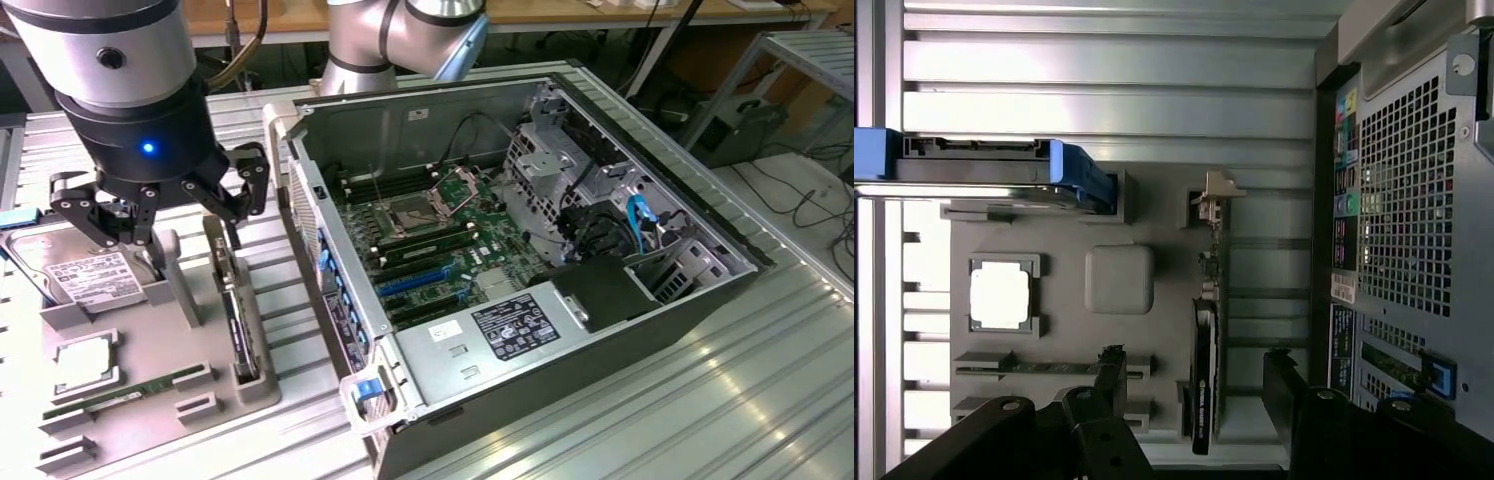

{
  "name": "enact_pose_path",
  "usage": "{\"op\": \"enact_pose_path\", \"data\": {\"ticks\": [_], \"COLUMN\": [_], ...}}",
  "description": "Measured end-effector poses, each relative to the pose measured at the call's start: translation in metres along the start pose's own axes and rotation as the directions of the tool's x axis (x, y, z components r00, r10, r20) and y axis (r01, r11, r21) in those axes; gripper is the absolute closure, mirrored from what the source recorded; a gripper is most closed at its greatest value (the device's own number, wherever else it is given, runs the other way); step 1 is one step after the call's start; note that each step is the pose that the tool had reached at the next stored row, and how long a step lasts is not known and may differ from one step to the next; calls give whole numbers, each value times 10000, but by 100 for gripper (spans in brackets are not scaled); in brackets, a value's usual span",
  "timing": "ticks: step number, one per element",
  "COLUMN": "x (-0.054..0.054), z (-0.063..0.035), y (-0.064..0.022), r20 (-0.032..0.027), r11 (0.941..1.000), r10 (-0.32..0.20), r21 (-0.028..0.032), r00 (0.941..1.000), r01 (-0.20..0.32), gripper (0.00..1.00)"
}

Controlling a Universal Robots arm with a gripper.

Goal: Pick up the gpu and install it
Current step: 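Pick up the gpu and move the gpu toward the slot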

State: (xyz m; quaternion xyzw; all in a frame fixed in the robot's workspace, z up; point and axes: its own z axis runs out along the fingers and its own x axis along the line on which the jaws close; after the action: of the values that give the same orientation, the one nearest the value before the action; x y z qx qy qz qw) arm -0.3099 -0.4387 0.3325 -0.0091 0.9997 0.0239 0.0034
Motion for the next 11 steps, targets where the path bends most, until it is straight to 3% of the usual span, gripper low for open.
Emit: {"op": "enact_pose_path", "data": {"ticks": [11], "x": [-31], "z": [123], "y": [-9], "r20": [-26], "r11": [10000], "r10": [97], "r21": [0], "r00": [9999], "r01": [-97], "gripper": [34]}}
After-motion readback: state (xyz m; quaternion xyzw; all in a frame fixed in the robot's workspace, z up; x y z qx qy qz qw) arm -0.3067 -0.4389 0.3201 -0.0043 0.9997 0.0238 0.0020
